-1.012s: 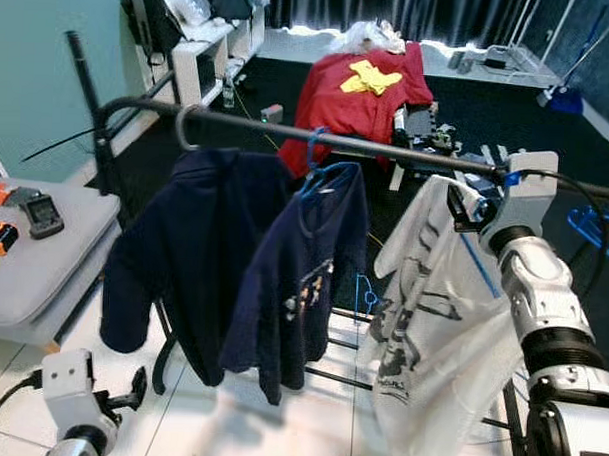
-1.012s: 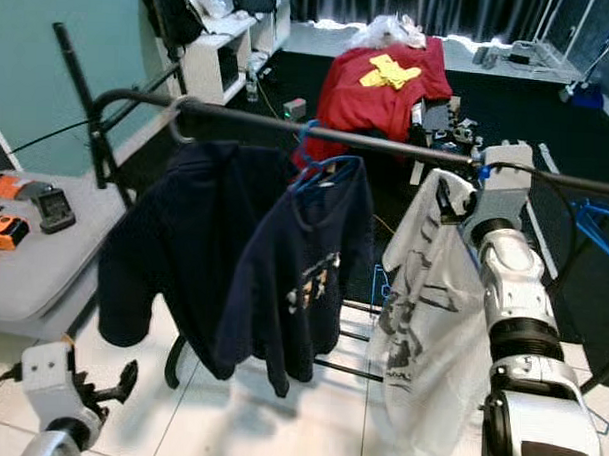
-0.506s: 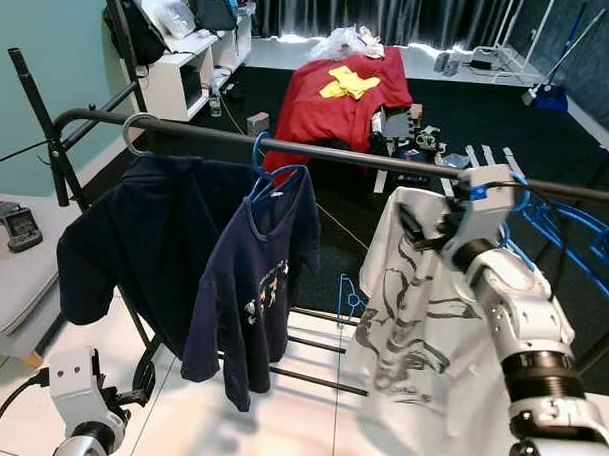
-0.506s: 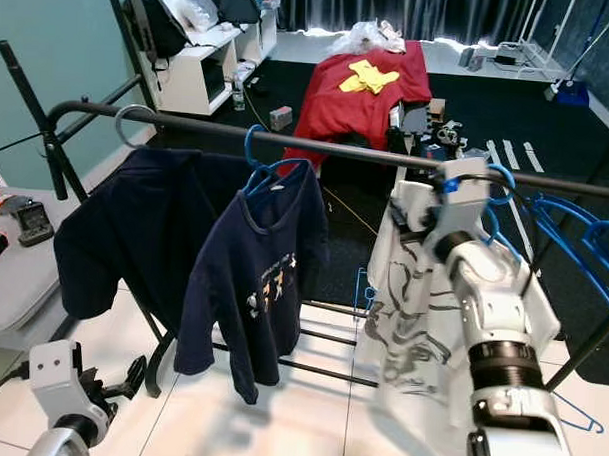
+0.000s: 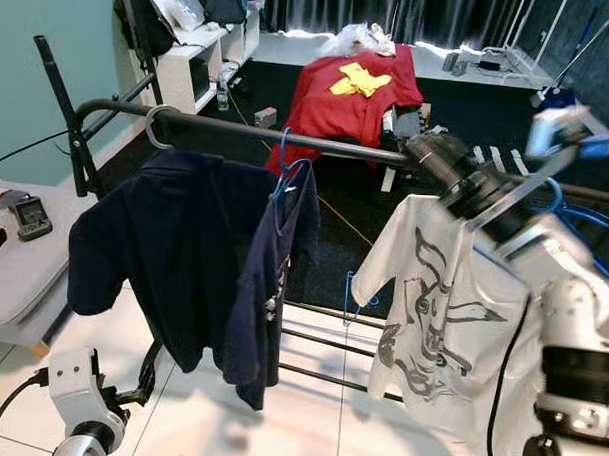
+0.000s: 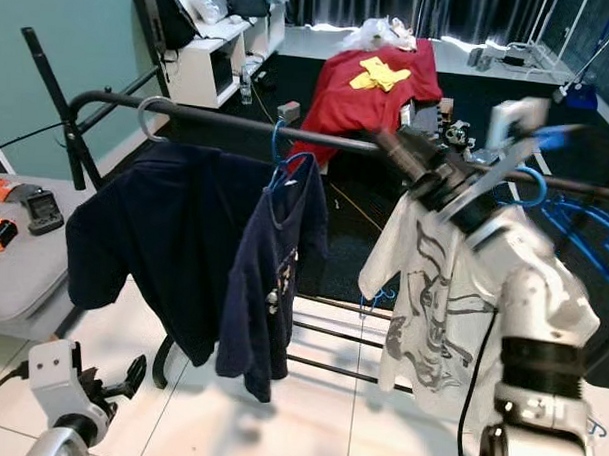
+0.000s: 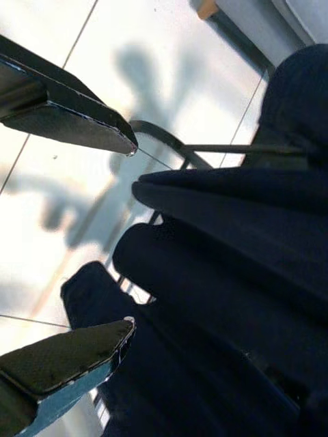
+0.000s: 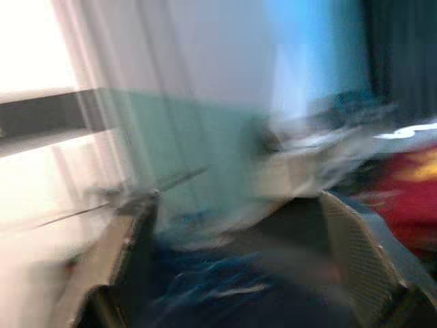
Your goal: Hang hanger
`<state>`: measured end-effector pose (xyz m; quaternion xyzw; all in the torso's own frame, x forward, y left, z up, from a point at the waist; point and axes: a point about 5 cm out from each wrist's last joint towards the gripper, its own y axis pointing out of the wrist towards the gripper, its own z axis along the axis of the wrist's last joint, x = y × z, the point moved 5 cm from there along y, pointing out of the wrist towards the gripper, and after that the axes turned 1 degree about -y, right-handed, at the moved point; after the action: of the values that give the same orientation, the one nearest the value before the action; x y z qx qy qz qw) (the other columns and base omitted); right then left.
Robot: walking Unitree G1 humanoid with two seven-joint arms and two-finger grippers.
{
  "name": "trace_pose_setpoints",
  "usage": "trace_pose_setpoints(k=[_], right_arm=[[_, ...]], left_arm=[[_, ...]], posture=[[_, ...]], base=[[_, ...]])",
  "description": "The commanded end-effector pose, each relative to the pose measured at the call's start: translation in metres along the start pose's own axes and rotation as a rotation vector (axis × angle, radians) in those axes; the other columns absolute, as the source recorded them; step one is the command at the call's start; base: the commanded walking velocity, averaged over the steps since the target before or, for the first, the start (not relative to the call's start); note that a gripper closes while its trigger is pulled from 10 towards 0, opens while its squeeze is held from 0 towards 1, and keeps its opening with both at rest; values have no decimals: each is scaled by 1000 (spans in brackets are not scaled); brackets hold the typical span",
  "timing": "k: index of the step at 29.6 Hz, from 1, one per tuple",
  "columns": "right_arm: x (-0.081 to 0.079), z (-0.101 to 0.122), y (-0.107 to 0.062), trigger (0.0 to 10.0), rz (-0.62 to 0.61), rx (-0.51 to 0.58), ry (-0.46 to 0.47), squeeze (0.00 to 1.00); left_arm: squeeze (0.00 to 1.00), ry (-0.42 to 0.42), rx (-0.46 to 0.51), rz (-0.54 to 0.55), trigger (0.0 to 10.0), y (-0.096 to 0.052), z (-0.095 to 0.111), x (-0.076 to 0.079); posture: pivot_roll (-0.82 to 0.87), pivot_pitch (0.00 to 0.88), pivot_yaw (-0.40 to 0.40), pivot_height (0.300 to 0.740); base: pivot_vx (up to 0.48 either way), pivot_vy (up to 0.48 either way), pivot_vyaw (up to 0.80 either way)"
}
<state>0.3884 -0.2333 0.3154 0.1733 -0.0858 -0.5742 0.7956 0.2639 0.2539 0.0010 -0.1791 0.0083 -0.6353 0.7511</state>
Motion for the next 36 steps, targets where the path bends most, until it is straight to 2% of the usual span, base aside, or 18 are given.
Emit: trace_pose_setpoints(k=[1, 2, 3, 4, 7, 9, 10, 11, 13, 15, 20, 23, 24, 25, 26, 29, 31, 36], right_arm=[[42, -24, -16, 10000, -203, -170, -340, 0], [53, -37, -25, 10000, -219, -286, -516, 0], [53, -37, -25, 10000, -219, -286, -516, 0], [60, -48, -34, 10000, -239, -371, -545, 0], [66, -54, -43, 10000, -258, -438, -561, 0], [85, -48, -59, 10000, -366, -507, -624, 0], [85, -48, -59, 10000, -366, -507, -624, 0], [93, -44, -65, 10000, -401, -536, -677, 0], [93, -44, -65, 10000, -401, -536, -677, 0], [103, -38, -74, 10000, -455, -569, -702, 0], [119, -28, -79, 10000, -537, -534, -739, 0], [124, -31, -83, 10000, -560, -559, -703, 0], [123, -38, -87, 10000, -549, -597, -624, 0], [123, -38, -87, 10000, -549, -597, -624, 0], [122, -43, -89, 10000, -537, -622, -568, 0], [121, -48, -93, 10000, -512, -671, -546, 0], [127, -60, -110, 10000, -501, -776, -519, 0], [136, -69, -124, 10000, -525, -832, -494, 0]], left_arm=[[0, -8, -10, 7, 10000, -2, -2, -4], [0, -8, -10, 4, 10000, -2, -2, -4], [0, -8, -10, 4, 10000, -2, -2, -4], [0, -8, -10, 3, 10000, -2, -2, -4], [0, -9, -11, 2, 10000, -3, -2, -3], [0, -9, -11, 1, 10000, -3, -2, -3], [0, -9, -11, 1, 10000, -3, -2, -3], [0, -9, -11, 1, 10000, -3, -2, -4], [0, -9, -11, 1, 10000, -3, -2, -4], [0, -9, -12, -1, 10000, -3, -1, -4], [0, -11, -14, -4, 10000, -4, -1, -5], [0, -11, -15, -7, 10000, -4, -1, -5], [0, -11, -16, -7, 10000, -4, -2, -5], [0, -11, -16, -7, 10000, -4, -2, -5], [0, -12, -17, -7, 10000, -4, -2, -5], [0, -11, -17, -8, 10000, -4, -2, -6], [0, -11, -19, -10, 10000, -4, -2, -5], [0, -10, -21, -11, 10000, -4, -3, -5]], posture=[[-116, 68, -27, 736], [-116, 68, -27, 736], [-116, 68, -27, 736], [-115, 70, -24, 736], [-113, 72, -25, 736], [-115, 74, -23, 736], [-115, 74, -23, 736], [-115, 74, -22, 736], [-115, 74, -22, 736], [-114, 76, -21, 736], [-114, 76, -19, 736], [-115, 78, -17, 736], [-117, 77, -16, 736], [-117, 77, -16, 736], [-117, 77, -16, 736], [-117, 78, -17, 736], [-118, 74, -17, 736], [-118, 74, -17, 736]], base=[[0, 0, 0], [0, 0, 0], [0, 0, 0], [0, 0, 0], [0, 0, 0], [0, 0, 0], [0, 0, 0], [0, 0, 0], [0, 0, 0], [0, 0, 0], [0, 0, 0], [0, 0, 0], [0, 0, 0], [0, 0, 0], [0, 0, 0], [0, 0, 0], [0, 0, 0], [0, 0, 0]])
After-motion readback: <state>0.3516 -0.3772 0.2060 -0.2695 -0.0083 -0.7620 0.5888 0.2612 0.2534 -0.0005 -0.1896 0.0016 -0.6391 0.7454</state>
